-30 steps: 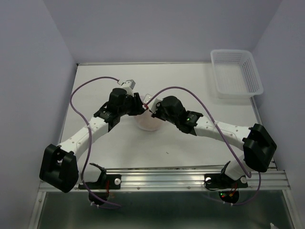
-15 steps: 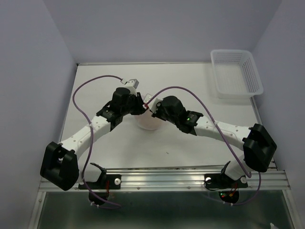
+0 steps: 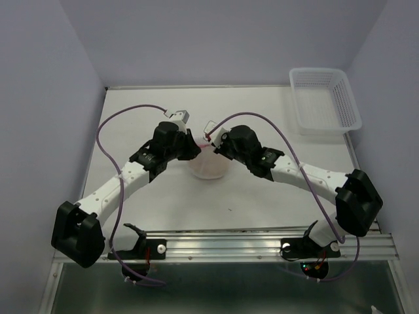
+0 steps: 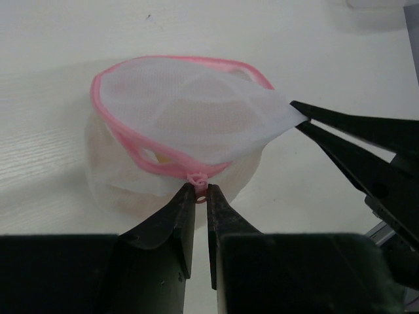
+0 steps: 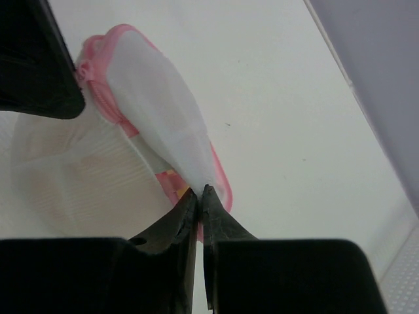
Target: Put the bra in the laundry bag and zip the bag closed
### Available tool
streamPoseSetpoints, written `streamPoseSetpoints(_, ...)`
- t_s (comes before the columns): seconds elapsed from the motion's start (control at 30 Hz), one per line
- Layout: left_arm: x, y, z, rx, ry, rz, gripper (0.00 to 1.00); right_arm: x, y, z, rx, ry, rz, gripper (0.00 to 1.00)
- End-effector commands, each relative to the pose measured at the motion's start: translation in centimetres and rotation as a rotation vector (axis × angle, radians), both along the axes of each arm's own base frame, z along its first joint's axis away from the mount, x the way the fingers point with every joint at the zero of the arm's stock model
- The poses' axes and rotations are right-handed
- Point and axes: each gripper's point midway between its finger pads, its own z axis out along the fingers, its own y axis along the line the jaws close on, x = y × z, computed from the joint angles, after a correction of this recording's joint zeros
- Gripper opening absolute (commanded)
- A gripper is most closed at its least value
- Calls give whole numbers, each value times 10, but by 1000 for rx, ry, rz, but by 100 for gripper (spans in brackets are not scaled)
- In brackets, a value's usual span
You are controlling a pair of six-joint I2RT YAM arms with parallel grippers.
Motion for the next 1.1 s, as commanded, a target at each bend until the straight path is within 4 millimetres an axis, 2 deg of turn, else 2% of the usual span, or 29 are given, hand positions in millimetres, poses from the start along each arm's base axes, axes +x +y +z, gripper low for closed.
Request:
streamPoseSetpoints(0.0,-3,16,14,25,-33,55,0,28,-39,35,37,-91,-116,1)
streamPoseSetpoints(0.2,-7,15,13,8,-39,45,0,36,-57,32,-13,-123,-118,1)
streamPoseSetpoints(0.33,-6,12,16,-10,-57,33,0,33,-53,30,-3,-114,-90,1)
streamPoseSetpoints(0.4,-6,15,14,-6,-66,44,0,35,-56,27,-17,-115,-104,1)
streamPoseSetpoints(0.5,-7,24,6,-3,-59,91,0,44,-70,19,-46,-111,-164,2)
streamPoseSetpoints(0.53,-7,23,6,-18,-54,99,0,43,-69,18,-45,-105,-157,11)
streamPoseSetpoints(0.57,-7,18,7,-44,-54,80,0,41,-67,16,-42,-92,-142,41)
streamPoseSetpoints(0.6,-9,12,10,-68,-55,54,0,37,-61,17,-23,-72,-116,46)
streamPoseSetpoints(0.63,-10,2,16,-108,-60,8,0,25,-47,19,6,-15,-28,49)
streamPoseSetpoints(0.7,-9,-5,20,-129,-58,-13,0,12,-30,29,71,40,58,59)
streamPoseSetpoints(0.73,-9,-9,22,-140,-55,-32,0,-3,-18,34,93,100,148,65)
streamPoseSetpoints(0.77,-9,-10,24,-149,-57,-37,0,-10,-14,37,100,119,189,86)
streamPoseSetpoints(0.87,-11,-11,24,-151,-52,-42,0,-27,-2,42,118,156,260,97)
streamPoseSetpoints(1.07,-19,-13,29,-179,-62,-69,0,-40,24,42,71,114,358,100)
